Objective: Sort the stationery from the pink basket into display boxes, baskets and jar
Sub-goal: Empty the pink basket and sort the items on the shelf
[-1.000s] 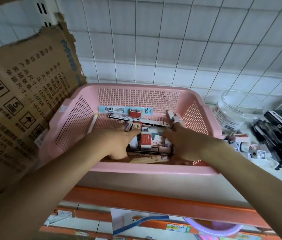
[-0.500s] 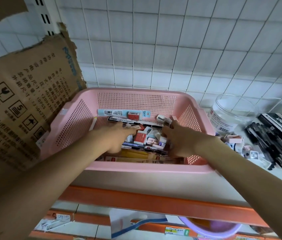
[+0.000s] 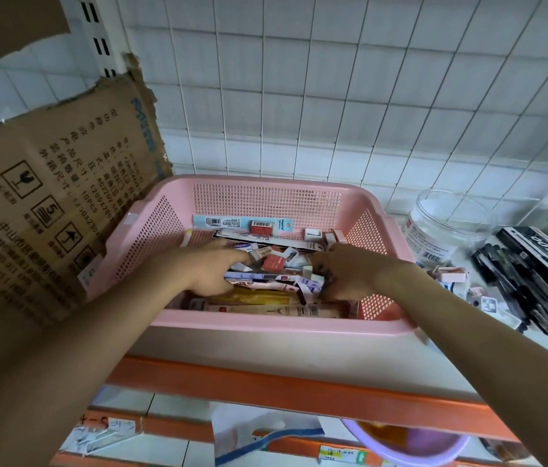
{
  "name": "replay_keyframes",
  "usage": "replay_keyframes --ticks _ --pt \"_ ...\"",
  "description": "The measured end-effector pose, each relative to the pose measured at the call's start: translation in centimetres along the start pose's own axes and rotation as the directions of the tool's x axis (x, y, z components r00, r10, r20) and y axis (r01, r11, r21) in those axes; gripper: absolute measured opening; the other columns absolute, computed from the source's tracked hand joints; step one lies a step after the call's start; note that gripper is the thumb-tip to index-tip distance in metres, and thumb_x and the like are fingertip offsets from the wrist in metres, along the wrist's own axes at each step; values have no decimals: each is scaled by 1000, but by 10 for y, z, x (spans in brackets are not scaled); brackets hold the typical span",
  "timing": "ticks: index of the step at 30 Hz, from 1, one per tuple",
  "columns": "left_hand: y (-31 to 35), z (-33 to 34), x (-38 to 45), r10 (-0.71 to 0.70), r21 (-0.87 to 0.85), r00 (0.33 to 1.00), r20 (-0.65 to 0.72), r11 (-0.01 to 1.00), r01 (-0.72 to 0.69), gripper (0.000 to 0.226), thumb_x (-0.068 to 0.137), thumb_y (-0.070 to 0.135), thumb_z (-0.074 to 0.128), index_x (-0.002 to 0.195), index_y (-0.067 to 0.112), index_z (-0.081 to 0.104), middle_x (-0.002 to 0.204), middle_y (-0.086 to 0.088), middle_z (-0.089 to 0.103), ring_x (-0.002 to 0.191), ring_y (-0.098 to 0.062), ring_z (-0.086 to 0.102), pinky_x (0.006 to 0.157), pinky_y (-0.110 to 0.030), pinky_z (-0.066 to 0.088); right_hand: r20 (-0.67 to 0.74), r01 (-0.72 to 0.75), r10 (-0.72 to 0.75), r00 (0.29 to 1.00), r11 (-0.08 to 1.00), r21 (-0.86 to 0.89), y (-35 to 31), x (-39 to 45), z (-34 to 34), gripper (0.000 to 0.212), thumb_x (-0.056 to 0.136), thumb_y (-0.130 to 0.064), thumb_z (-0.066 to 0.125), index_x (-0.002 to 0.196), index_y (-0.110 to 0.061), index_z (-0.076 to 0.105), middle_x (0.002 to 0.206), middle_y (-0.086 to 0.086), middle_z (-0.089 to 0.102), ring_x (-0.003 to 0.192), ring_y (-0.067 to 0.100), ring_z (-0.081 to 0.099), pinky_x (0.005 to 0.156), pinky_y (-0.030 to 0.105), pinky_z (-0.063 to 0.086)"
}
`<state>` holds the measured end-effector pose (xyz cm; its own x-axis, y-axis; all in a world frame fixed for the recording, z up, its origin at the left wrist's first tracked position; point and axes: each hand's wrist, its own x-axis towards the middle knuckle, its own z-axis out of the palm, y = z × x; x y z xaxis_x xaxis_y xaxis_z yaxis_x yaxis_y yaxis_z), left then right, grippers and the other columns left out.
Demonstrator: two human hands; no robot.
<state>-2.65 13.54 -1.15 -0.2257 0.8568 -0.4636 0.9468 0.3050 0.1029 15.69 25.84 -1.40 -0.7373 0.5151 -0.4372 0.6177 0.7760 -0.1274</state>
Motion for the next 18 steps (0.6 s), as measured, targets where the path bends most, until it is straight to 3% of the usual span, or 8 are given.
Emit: replay_keyframes --ticks 4,6,7,9,11,14,16,18 --pt "-1 -5 -6 10 -13 993 -121 1000 -12 60 88 34 59 142 26 35 131 -3 38 122 -21 40 89 -30 34 -61 0 0 998 1000 8 -1 0 0 24 81 -12 60 103 -17 52 92 4 58 83 23 59 58 24 42" --pt "-3 -8 -9 12 -57 986 -169 998 -22 60 87 36 60 141 23 37 136 -3 39 122 -20 41 90 -29 35 -105 3 -6 994 1000 -29 -1 -2 1 8 83 -11 57 80 -15 51 77 0 54 76 22 57 54 22 37" --pt "-3 -9 -11 8 -87 978 -207 996 -27 55 87 35 61 137 22 42 135 -4 42 119 -19 44 89 -29 36 -131 8 -13 991 999 -38 -2 -4 1 14 84 -11 55 73 -16 47 74 -2 51 75 21 56 53 22 36" --pt "-5 -11 -15 30 -156 942 -335 984 -86 22 85 31 63 104 21 56 114 -3 54 95 -14 51 73 -25 38 -211 33 -39 977 999 -30 -4 -7 -3 9 85 -13 53 81 -16 46 79 0 52 79 23 56 58 24 38" --pt "-5 -12 -19 18 -267 889 -457 951 -157 22 84 26 66 80 19 45 84 4 53 70 -9 48 57 -24 34 -302 40 -32 953 999 22 -5 -12 -8 14 84 -16 53 95 -22 46 83 3 54 83 26 57 63 26 41" --pt "0 -11 -24 -46 -398 818 -574 888 -229 16 83 20 66 81 8 55 78 -1 59 64 -18 55 53 -27 37 -404 55 -6 915 993 108 -4 -18 -11 16 82 -21 54 96 -27 46 86 3 56 83 27 59 72 33 45" --pt "7 -8 -26 -83 -424 765 -639 867 -261 19 83 21 65 70 19 50 75 1 55 62 -14 51 50 -25 33 -457 93 -15 889 985 148 -4 -23 -10 16 83 -23 55 95 -27 46 86 3 56 79 27 59 77 34 46" --pt "15 -4 -28 -112 -424 729 -676 868 -260 30 84 23 64 66 27 40 75 6 48 61 -7 44 50 -21 27 -511 112 -21 859 983 148 -4 -29 -10 17 84 -23 57 98 -25 48 86 4 55 80 27 56 72 31 43"
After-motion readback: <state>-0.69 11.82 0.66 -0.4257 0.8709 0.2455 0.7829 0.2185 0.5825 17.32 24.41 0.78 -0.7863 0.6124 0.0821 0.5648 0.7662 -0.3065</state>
